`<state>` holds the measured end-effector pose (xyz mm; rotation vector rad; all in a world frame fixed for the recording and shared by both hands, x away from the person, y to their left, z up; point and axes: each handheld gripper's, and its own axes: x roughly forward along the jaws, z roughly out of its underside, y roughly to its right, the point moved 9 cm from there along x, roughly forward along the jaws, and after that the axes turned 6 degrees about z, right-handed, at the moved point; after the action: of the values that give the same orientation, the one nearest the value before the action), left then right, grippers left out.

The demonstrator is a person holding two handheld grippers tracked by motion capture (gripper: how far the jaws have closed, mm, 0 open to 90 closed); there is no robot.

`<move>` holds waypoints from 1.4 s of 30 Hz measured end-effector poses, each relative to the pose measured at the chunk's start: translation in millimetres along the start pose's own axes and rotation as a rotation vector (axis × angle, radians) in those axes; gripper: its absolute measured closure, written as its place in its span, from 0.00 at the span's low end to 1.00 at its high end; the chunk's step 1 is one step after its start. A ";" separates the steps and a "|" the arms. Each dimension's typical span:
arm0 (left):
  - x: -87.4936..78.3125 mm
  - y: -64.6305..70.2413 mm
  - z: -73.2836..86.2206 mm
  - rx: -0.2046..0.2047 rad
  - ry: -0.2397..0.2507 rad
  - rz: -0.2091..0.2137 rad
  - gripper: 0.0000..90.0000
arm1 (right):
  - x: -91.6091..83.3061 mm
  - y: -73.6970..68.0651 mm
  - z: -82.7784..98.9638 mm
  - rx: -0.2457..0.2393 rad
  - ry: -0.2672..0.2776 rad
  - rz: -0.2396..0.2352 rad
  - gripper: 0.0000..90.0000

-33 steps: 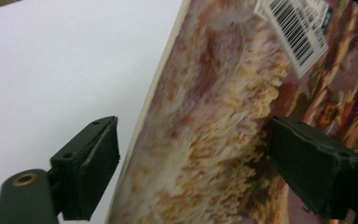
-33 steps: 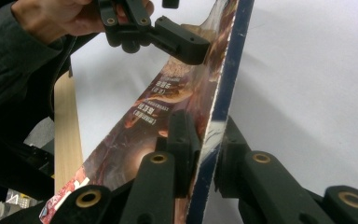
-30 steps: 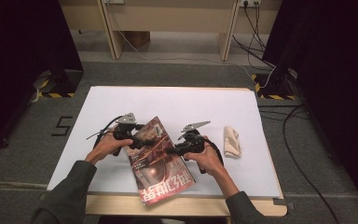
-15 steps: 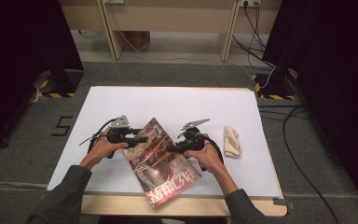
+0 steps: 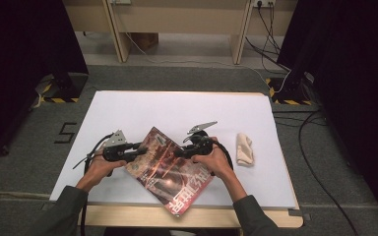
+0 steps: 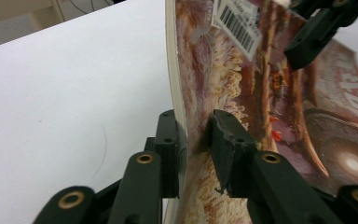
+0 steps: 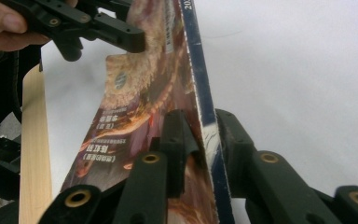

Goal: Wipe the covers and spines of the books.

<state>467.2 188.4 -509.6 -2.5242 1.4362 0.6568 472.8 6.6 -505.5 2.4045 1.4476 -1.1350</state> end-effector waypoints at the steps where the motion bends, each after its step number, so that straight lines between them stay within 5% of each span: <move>1: -1.6 1.0 0.7 0.000 0.004 0.003 0.81 | 0.1 0.4 0.7 0.004 -0.005 0.006 0.79; 8: -10.2 3.8 12.8 -0.030 0.003 0.009 0.84 | -8.7 3.9 2.8 0.046 0.010 0.019 0.66; 12: -13.6 7.1 11.8 -0.008 0.017 0.000 0.84 | -23.7 8.8 0.3 0.068 0.050 0.046 0.63; 17: -15.6 8.6 12.9 -0.005 0.028 -0.003 0.84 | -54.3 21.5 0.4 0.057 0.097 0.161 0.57; 24: -17.8 10.5 11.8 -0.002 0.029 -0.008 0.84 | -102.6 60.5 18.6 0.071 0.109 0.397 0.49; 27: -19.1 11.4 12.2 -0.005 0.034 -0.012 0.84 | -124.0 81.8 30.8 0.108 0.107 0.517 0.43; 31: -18.6 11.4 12.4 -0.001 0.035 -0.020 0.84 | -143.7 102.5 47.3 0.170 0.098 0.610 0.38; 34: -17.3 10.2 11.4 0.014 0.032 -0.034 0.84 | -149.1 120.8 67.2 0.210 0.036 0.682 0.37; 42: -16.4 0.2 10.4 0.005 0.033 -0.110 0.84 | -141.0 142.3 95.7 0.275 -0.045 0.693 0.36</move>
<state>456.8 204.6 -511.5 -2.5994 1.2966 0.5949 497.8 -213.4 -520.4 2.6835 0.3722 -1.2261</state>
